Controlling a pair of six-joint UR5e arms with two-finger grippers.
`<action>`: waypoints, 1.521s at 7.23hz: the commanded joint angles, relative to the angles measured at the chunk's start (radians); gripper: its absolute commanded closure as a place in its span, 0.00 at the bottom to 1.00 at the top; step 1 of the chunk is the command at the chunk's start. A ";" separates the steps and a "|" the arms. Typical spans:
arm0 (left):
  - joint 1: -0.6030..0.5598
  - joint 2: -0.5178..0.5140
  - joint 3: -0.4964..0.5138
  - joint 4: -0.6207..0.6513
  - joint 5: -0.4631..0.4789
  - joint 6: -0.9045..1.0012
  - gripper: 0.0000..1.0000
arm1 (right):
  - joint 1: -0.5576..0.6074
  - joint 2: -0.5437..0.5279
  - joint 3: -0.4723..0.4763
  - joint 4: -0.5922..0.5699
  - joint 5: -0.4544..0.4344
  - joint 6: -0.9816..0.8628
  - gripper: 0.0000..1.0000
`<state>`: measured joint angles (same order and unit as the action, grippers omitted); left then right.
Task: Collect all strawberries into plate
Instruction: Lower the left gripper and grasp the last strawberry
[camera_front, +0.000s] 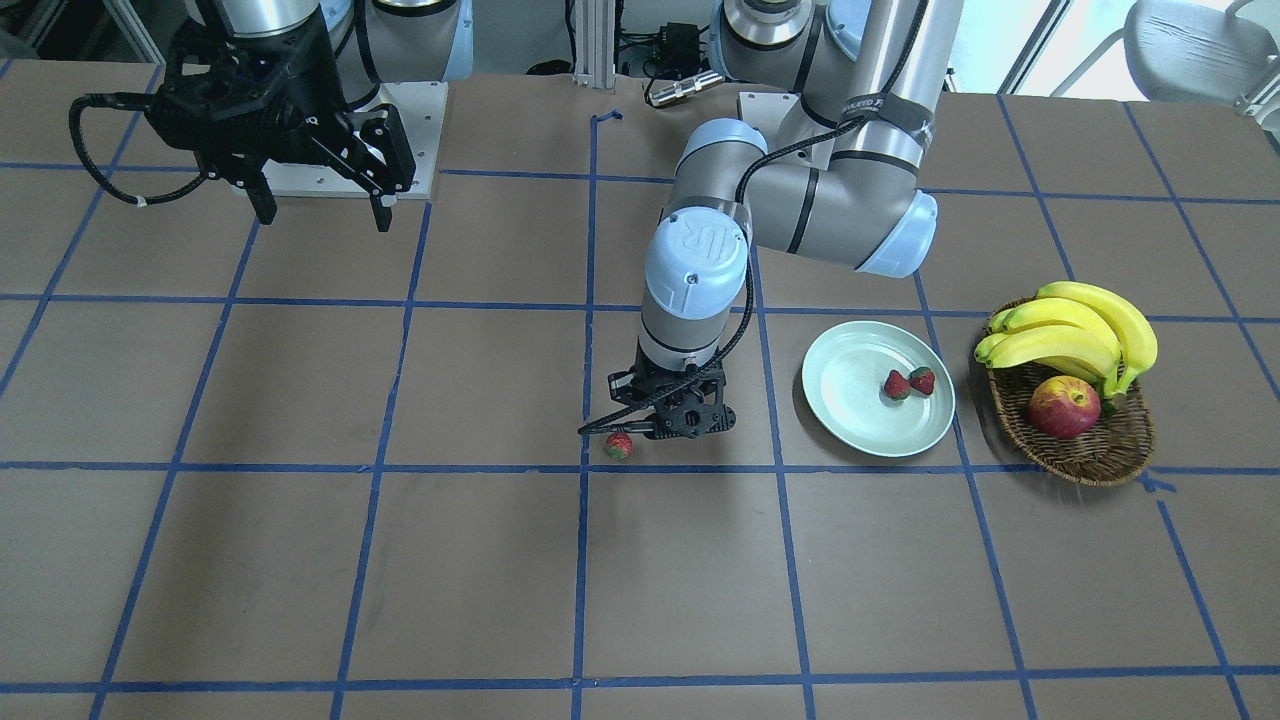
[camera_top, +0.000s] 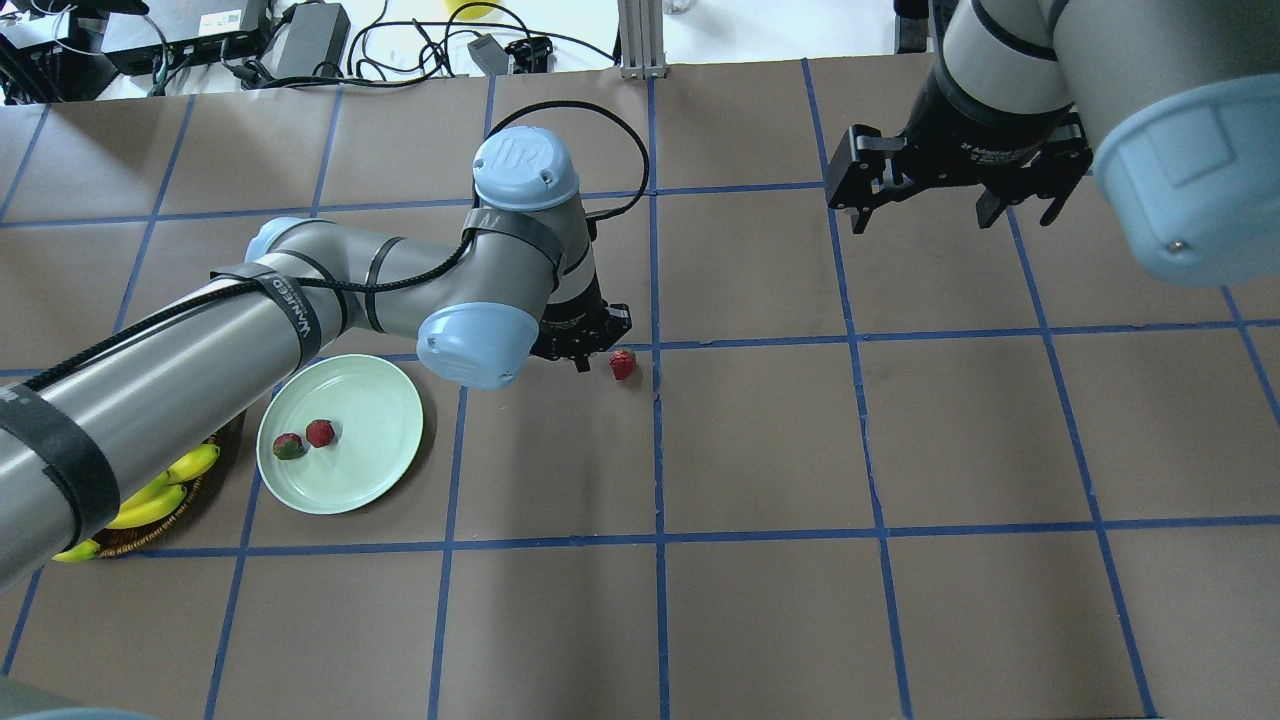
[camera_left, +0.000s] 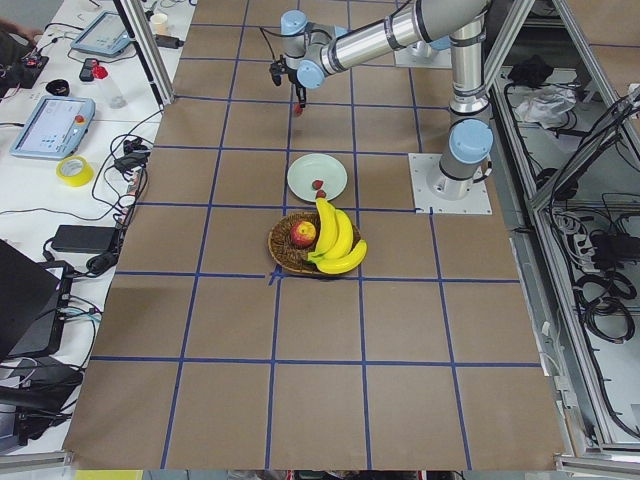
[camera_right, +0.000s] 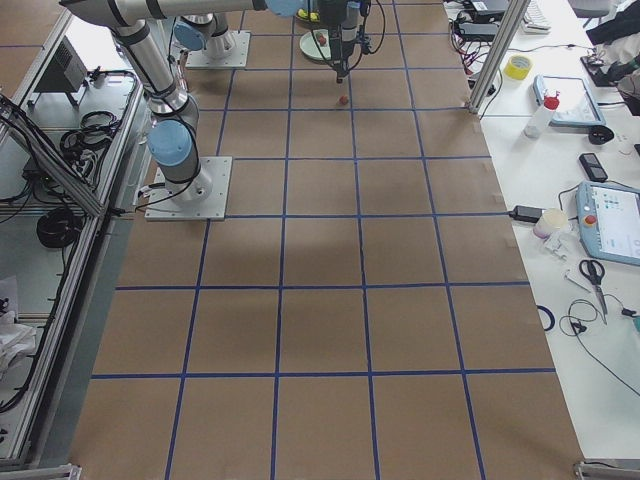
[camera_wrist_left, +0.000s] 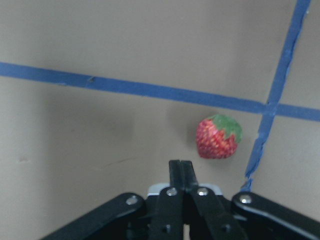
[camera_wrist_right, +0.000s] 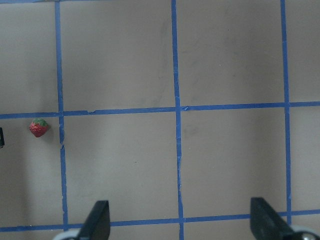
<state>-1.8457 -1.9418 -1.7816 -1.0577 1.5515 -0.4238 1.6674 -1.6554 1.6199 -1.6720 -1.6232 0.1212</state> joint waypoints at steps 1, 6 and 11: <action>0.005 -0.009 0.010 -0.007 -0.001 0.007 0.17 | 0.000 0.000 0.000 0.000 0.000 0.000 0.00; -0.001 -0.121 0.001 0.244 -0.065 0.152 0.02 | 0.000 0.000 0.000 0.000 -0.001 0.000 0.00; -0.012 -0.149 -0.015 0.252 -0.065 0.154 1.00 | 0.000 0.000 0.000 0.000 -0.003 0.000 0.00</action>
<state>-1.8572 -2.0937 -1.7986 -0.8068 1.4853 -0.2699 1.6674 -1.6551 1.6199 -1.6721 -1.6260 0.1212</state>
